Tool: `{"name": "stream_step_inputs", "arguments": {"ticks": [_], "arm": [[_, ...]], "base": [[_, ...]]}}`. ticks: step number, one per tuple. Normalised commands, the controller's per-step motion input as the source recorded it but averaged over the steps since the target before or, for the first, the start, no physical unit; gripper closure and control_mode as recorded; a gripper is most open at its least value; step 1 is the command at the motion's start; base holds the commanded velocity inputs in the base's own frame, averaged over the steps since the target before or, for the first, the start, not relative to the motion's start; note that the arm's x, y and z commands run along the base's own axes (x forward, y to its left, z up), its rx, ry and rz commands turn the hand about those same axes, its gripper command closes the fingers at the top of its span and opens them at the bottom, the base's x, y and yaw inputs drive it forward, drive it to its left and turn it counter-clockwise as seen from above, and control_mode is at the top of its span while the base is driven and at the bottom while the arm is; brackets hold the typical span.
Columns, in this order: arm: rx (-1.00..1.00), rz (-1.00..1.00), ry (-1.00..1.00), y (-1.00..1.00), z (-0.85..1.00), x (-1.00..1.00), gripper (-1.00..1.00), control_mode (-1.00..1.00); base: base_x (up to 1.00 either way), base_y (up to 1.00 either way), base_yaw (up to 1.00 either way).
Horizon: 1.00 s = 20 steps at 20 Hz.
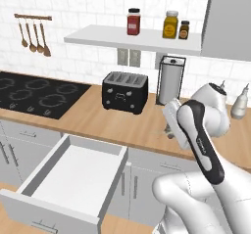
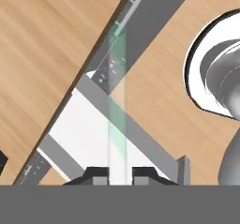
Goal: Take a straw from the drawer in front and place it inside the glass cup on the dining counter.
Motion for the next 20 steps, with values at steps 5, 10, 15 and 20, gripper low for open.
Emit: {"name": "stream_step_inputs", "arguments": {"ticks": [5,10,15,20], "arm": [[-0.05,-0.05,-0.25,-0.62,-0.58,0.00,1.00,-1.00],[-0.11,0.00,-0.17,-0.08,-0.26,0.02,1.00,-1.00],[-0.16,0.00,-0.07,0.08,-0.27,0.11,1.00,-1.00],[-0.06,0.00,-0.07,0.06,-0.13,0.00,1.00,1.00]], "base": [[0.00,0.00,0.00],[0.00,0.00,0.00],[0.00,0.00,0.00],[0.00,0.05,0.04]]}}
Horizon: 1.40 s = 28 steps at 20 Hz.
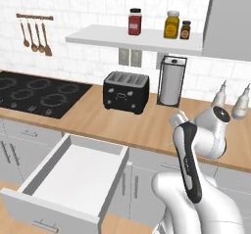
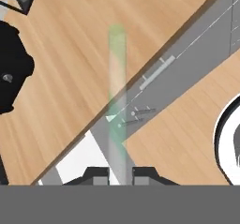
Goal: Take a straw from the drawer in front and place it inside the glass cup on the dining counter.
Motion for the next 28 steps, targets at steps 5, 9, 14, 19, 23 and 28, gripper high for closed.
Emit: {"name": "stream_step_inputs", "arguments": {"ticks": [5,9,14,19,23,28], "arm": [[0.00,0.00,0.00,0.00,0.00,0.00,1.00,1.00],[0.00,0.00,0.00,0.00,0.00,0.00,1.00,1.00],[0.00,0.00,0.00,0.00,0.00,0.00,1.00,1.00],[0.00,0.00,0.00,0.00,0.00,0.00,1.00,1.00],[0.00,0.00,0.00,0.00,0.00,0.00,1.00,1.00],[0.00,0.00,0.00,0.00,0.00,0.00,1.00,1.00]], "base": [[-0.26,-0.02,0.30],[-0.56,-0.23,0.36],[-0.86,-0.35,0.41],[-0.76,-0.09,0.51],[-0.32,0.05,0.66],[-0.23,0.27,0.69]]}}
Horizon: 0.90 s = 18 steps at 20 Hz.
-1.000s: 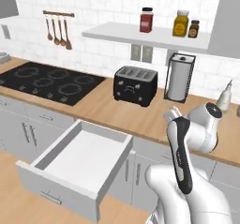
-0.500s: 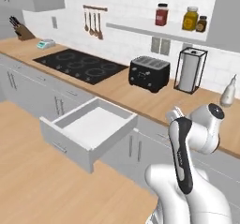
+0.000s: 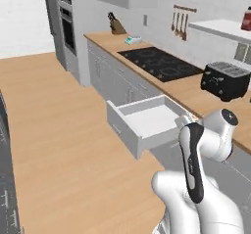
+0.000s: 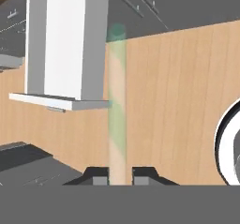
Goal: Take a straw from the drawer in front and place it inside the glass cup on the dining counter.
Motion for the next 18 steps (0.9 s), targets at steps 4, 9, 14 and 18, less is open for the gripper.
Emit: {"name": "stream_step_inputs", "arguments": {"ticks": [4,9,14,18], "arm": [[0.00,0.00,0.00,0.00,0.00,0.00,1.00,1.00],[0.00,0.00,0.00,0.00,0.00,0.00,1.00,1.00],[0.00,0.00,0.00,0.00,0.00,0.00,1.00,1.00],[0.00,0.00,0.00,0.00,0.00,0.00,1.00,1.00]], "base": [[-0.23,0.18,0.67],[-0.31,0.16,0.64],[-0.40,0.09,0.58],[-0.58,0.52,0.34]]}}
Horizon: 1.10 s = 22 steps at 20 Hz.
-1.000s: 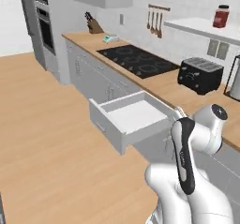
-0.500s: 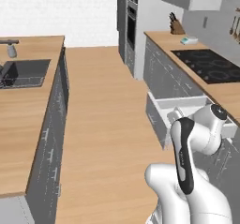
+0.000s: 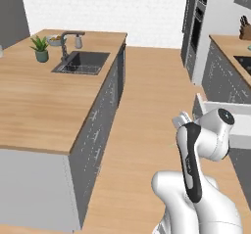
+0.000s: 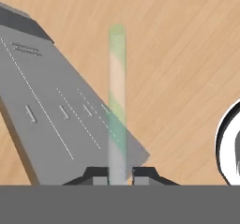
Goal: Take a straw from the drawer in front and place it inside the glass cup on the dining counter.
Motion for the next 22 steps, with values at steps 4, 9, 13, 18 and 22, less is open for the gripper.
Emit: {"name": "stream_step_inputs", "arguments": {"ticks": [4,9,13,18,22], "arm": [[0.00,0.00,0.00,0.00,0.00,0.00,1.00,1.00],[0.00,0.00,0.00,0.00,0.00,0.00,1.00,1.00],[0.00,0.00,0.00,0.00,0.00,0.00,1.00,1.00],[0.00,0.00,0.00,0.00,0.00,0.00,1.00,1.00],[0.00,0.00,0.00,0.00,0.00,0.00,1.00,1.00]], "base": [[-0.53,0.86,0.13],[-0.23,1.00,0.01],[0.00,1.00,0.00],[0.08,1.00,0.00],[0.24,1.00,-0.04]]}}
